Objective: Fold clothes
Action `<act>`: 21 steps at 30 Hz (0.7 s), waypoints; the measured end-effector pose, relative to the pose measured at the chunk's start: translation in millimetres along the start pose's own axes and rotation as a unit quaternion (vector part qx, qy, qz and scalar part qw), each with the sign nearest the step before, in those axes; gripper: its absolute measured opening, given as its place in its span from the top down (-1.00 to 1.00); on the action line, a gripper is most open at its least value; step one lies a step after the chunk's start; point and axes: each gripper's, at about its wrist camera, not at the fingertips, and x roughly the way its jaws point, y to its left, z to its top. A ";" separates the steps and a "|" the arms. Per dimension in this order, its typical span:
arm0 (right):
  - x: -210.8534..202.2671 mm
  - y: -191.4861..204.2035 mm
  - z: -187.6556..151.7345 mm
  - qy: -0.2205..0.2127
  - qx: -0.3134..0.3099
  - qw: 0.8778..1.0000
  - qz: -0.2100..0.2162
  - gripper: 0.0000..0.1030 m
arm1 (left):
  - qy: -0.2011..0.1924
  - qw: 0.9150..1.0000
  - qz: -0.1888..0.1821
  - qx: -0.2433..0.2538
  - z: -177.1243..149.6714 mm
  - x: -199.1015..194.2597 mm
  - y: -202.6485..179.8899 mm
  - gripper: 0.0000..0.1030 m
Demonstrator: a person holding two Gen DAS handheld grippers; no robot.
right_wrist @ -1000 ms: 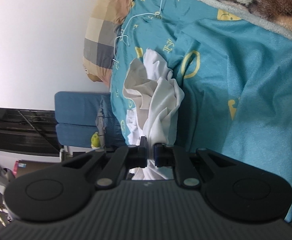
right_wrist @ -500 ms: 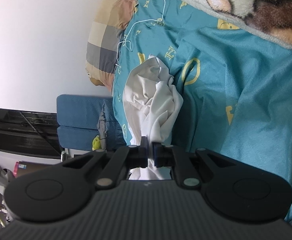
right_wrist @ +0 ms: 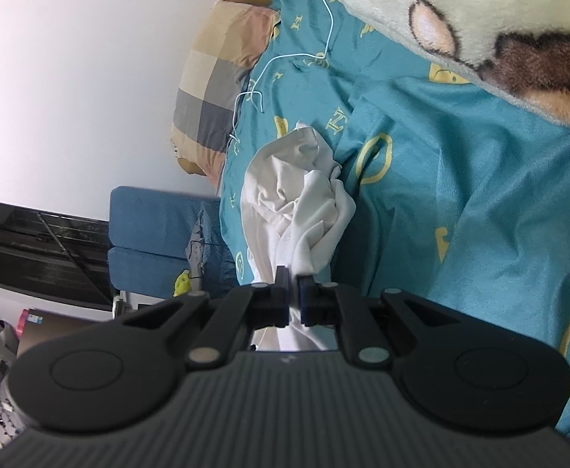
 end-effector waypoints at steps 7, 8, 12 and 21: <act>-0.8 4.0 -0.3 -0.005 -0.014 1.000 -0.014 0.85 | -0.027 0.998 -0.023 0.060 -0.2 -15.4 -22.5 0.76; -1.0 5.9 -0.3 -0.005 -0.017 1.000 -0.018 0.85 | -0.031 0.997 -0.024 0.073 1.1 -19.7 -29.7 0.77; -7.2 20.3 1.9 -0.005 -0.031 0.999 -0.012 0.85 | -0.038 0.992 -0.044 0.116 5.4 -43.8 -73.9 0.79; -76.4 58.5 -21.5 -0.016 -0.089 0.996 0.008 0.85 | -0.038 0.979 -0.050 0.196 -9.0 -142.9 -169.2 0.79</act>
